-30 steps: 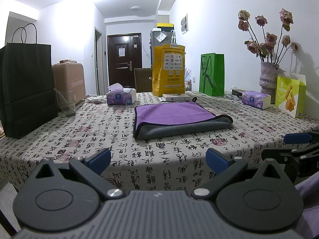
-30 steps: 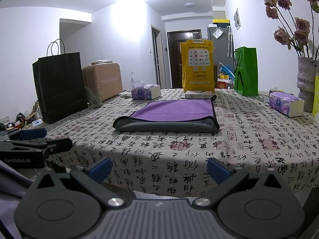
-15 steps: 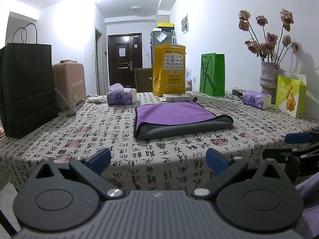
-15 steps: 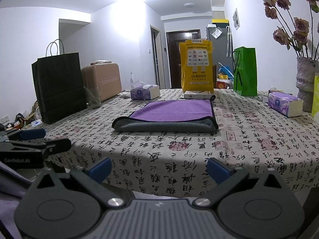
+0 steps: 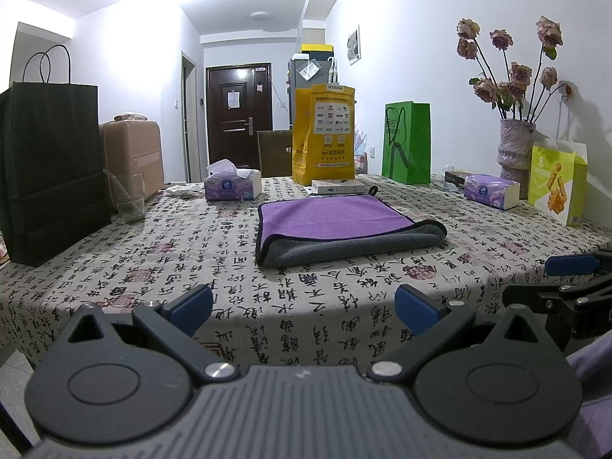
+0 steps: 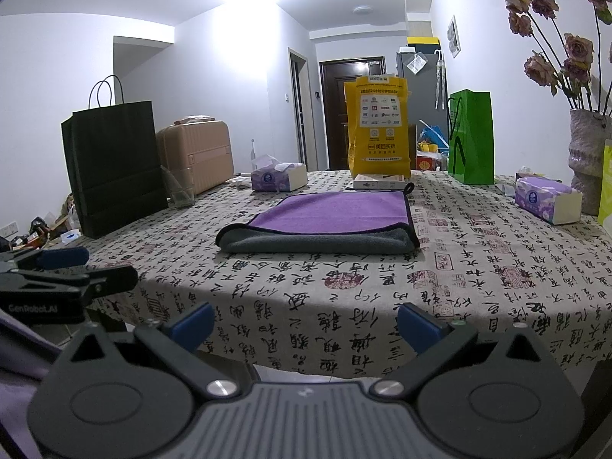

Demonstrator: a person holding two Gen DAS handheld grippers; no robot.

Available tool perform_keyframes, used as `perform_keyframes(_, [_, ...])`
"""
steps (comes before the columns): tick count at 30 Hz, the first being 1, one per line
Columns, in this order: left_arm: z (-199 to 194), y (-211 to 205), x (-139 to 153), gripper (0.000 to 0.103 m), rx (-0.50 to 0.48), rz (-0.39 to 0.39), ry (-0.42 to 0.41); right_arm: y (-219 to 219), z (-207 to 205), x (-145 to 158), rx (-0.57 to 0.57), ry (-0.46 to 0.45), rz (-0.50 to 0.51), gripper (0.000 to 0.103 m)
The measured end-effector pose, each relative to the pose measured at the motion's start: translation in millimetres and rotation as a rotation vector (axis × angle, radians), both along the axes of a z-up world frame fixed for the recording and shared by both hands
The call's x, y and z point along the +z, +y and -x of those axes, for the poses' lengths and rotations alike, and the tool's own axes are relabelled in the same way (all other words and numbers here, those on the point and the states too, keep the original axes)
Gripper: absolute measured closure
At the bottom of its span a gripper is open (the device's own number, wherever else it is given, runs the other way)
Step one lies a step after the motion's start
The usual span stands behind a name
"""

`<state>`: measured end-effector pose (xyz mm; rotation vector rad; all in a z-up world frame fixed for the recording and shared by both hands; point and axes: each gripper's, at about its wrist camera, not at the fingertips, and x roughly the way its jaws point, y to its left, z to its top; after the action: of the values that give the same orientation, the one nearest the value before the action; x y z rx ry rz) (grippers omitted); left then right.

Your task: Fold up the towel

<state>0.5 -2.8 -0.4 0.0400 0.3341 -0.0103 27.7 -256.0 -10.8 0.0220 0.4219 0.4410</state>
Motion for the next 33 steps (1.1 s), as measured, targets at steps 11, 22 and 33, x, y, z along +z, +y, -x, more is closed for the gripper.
perform_keyframes(11, [1.2,-1.9,-2.0,0.000,0.001,-0.001,-0.001,2.2,-1.4,-0.6,-0.004,-0.002,0.003,0.001])
perform_keyframes(22, [1.2,-2.0,-2.0,0.000,0.000,-0.001,-0.001,2.1,-2.8,0.4,-0.005,0.004,0.003,0.001])
perform_keyframes(33, [1.3,-2.4,-2.3,0.000,0.001,-0.001,0.001,2.1,-2.5,0.7,-0.001,0.000,0.005,0.001])
